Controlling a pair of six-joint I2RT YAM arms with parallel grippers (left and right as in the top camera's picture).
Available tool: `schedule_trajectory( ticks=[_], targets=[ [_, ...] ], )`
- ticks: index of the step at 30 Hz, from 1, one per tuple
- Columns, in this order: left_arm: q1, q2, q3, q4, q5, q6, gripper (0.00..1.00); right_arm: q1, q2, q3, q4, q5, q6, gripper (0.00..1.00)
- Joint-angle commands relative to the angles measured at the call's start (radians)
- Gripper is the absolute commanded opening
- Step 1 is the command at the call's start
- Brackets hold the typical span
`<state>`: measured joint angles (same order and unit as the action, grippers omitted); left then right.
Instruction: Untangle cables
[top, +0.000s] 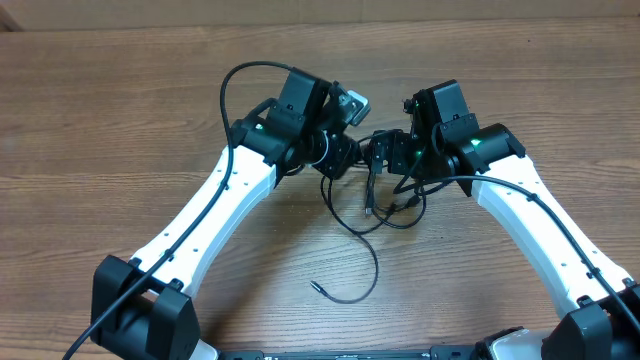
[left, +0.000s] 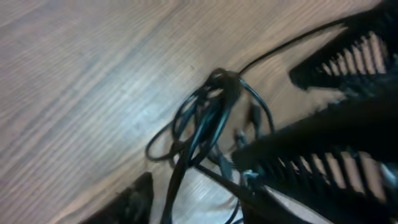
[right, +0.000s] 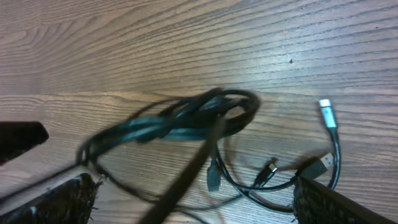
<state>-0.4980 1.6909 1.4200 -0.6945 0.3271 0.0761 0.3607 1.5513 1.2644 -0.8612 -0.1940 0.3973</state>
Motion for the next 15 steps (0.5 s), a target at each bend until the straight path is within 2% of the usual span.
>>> schedule_trajectory(
  ticks=[1, 7, 12, 13, 14, 15],
  targets=[
    [-0.005, 0.008, 0.003, 0.036, -0.159, -0.004, 0.04, 0.002, -0.031, 0.040, 0.002, -0.011, -0.005, 1.00],
    [-0.005, 0.003, 0.003, 0.153, -0.204, -0.164, 0.04, 0.002, -0.031, 0.040, -0.005, -0.101, -0.005, 1.00],
    [-0.005, -0.008, 0.003, 0.173, -0.195, -0.196, 0.06, 0.002, -0.031, 0.040, -0.008, -0.098, -0.003, 1.00],
    [-0.005, -0.011, 0.003, 0.153, -0.184, -0.195, 0.36, 0.002, -0.031, 0.040, -0.006, -0.093, -0.003, 1.00],
    [-0.003, -0.012, 0.003, 0.132, -0.172, -0.192, 0.62, 0.002, -0.031, 0.040, -0.005, -0.082, -0.003, 1.00],
    [0.001, -0.012, 0.003, 0.114, -0.159, -0.192, 0.70, 0.002, -0.031, 0.040, -0.005, -0.067, -0.003, 1.00]
  ],
)
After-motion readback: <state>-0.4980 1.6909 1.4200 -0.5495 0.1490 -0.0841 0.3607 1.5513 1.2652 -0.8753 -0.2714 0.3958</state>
